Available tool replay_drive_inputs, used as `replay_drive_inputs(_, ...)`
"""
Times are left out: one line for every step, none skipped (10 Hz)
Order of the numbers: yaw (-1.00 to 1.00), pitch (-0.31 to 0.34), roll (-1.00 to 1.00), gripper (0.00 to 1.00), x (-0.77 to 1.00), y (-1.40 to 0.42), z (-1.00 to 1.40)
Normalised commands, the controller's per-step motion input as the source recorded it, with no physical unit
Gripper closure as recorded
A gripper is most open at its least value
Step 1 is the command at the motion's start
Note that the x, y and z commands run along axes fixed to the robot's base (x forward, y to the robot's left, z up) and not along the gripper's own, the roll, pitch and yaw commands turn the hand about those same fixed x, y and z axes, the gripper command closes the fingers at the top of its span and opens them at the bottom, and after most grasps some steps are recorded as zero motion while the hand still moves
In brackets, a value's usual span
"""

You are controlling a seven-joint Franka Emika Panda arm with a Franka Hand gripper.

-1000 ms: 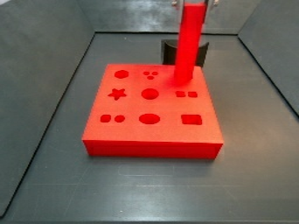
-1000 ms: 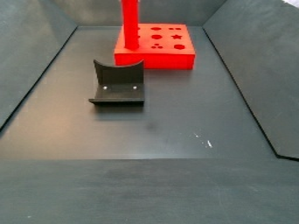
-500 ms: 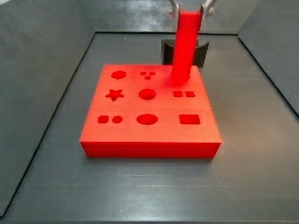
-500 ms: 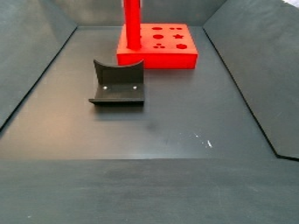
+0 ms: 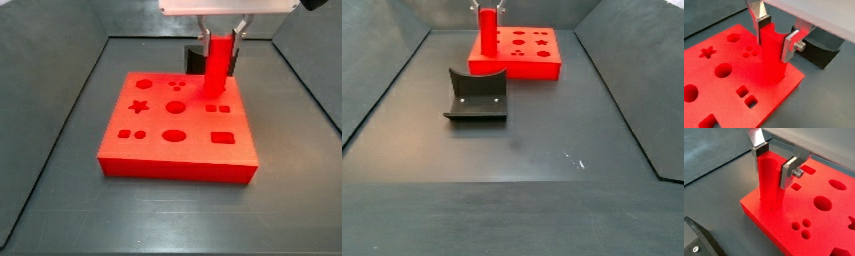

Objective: Insert the arch object.

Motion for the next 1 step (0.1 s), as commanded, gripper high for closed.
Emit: replay_drive_inputs(0.00, 0.000, 0.00, 1.00, 0.00, 0.00, 0.00)
